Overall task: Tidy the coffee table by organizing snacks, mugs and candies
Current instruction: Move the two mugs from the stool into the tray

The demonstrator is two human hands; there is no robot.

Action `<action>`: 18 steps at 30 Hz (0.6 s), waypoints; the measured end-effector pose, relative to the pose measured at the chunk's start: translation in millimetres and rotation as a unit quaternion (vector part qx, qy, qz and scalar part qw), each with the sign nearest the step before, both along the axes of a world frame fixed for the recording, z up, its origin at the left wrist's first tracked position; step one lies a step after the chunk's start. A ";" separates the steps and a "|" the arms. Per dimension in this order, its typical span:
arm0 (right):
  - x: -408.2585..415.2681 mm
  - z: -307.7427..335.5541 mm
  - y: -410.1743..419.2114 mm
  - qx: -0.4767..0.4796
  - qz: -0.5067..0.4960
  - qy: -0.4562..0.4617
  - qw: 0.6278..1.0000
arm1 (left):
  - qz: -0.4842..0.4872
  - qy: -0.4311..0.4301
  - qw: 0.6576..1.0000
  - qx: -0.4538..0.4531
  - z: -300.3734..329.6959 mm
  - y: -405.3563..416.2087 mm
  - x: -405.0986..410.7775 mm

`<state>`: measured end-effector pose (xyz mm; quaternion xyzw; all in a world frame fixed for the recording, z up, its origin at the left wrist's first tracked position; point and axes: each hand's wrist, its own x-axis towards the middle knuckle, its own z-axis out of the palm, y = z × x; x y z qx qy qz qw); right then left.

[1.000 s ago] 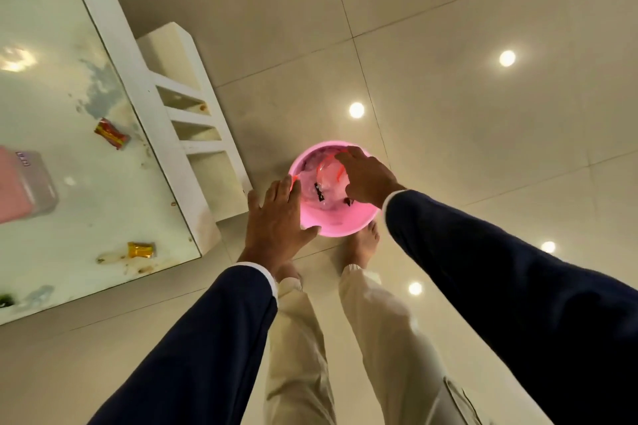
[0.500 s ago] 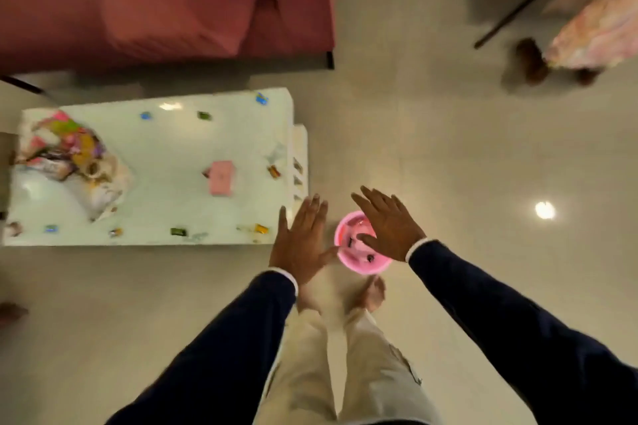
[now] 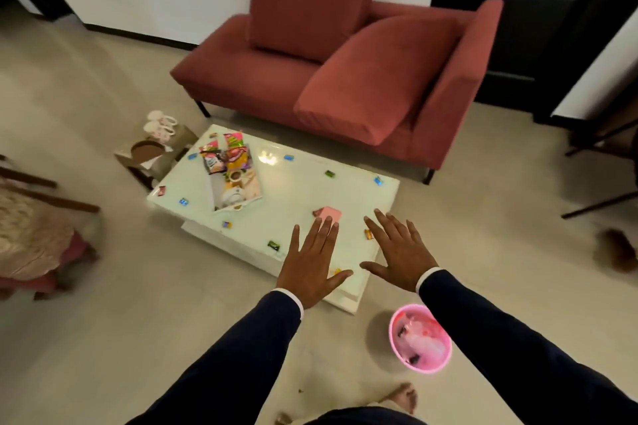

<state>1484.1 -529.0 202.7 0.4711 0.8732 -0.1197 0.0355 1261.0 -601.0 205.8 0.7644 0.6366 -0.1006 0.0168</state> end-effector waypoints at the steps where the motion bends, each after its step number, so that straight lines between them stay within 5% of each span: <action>1: -20.9 3.5 0.1 0.007 0.011 0.002 1.000 | 0.011 -0.001 1.000 0.007 0.5 -8.8 -20.5; 18: -349.9 37.3 -17.6 0.017 0.110 -0.004 0.994 | 0.165 -0.032 0.985 0.049 19.4 -109.4 -336.1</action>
